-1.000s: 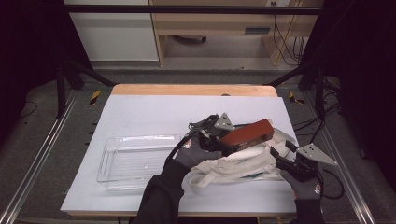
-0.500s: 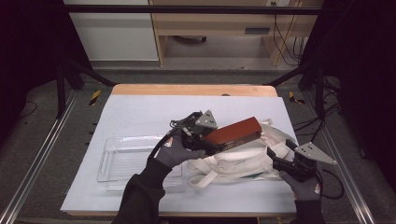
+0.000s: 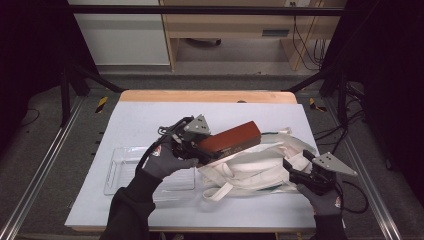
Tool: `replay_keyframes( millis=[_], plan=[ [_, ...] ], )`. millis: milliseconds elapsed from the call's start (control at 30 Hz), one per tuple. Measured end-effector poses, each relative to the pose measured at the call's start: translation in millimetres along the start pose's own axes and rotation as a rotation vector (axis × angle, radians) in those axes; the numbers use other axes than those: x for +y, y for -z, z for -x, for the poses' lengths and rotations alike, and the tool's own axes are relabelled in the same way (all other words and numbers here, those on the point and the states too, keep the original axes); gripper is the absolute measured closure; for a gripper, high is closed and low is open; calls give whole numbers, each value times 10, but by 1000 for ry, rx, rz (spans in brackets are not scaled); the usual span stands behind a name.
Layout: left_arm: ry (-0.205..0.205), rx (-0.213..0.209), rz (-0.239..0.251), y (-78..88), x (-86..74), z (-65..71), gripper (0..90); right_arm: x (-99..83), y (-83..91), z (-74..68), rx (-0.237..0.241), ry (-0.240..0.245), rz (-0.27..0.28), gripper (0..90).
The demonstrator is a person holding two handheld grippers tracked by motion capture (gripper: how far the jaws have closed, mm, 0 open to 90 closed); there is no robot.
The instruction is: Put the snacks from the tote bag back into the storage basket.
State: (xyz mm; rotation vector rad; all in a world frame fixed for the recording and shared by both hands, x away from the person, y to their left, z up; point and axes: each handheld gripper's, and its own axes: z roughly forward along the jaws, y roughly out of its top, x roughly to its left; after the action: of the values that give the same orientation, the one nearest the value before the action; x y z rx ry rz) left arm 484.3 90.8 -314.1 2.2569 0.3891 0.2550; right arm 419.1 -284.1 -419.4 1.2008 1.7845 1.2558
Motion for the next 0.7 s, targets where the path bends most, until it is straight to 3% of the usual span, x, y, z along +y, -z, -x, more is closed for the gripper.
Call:
replay_keyframes(
  millis=[167,700],
  plan=[
    [6,-3,-3,89,-110,-58,429,2,-5,-12,6,-1,-7,217],
    [28,65,1,568,-458,-242,428,-23,-33,-35,13,13,-20,214]
  ],
)
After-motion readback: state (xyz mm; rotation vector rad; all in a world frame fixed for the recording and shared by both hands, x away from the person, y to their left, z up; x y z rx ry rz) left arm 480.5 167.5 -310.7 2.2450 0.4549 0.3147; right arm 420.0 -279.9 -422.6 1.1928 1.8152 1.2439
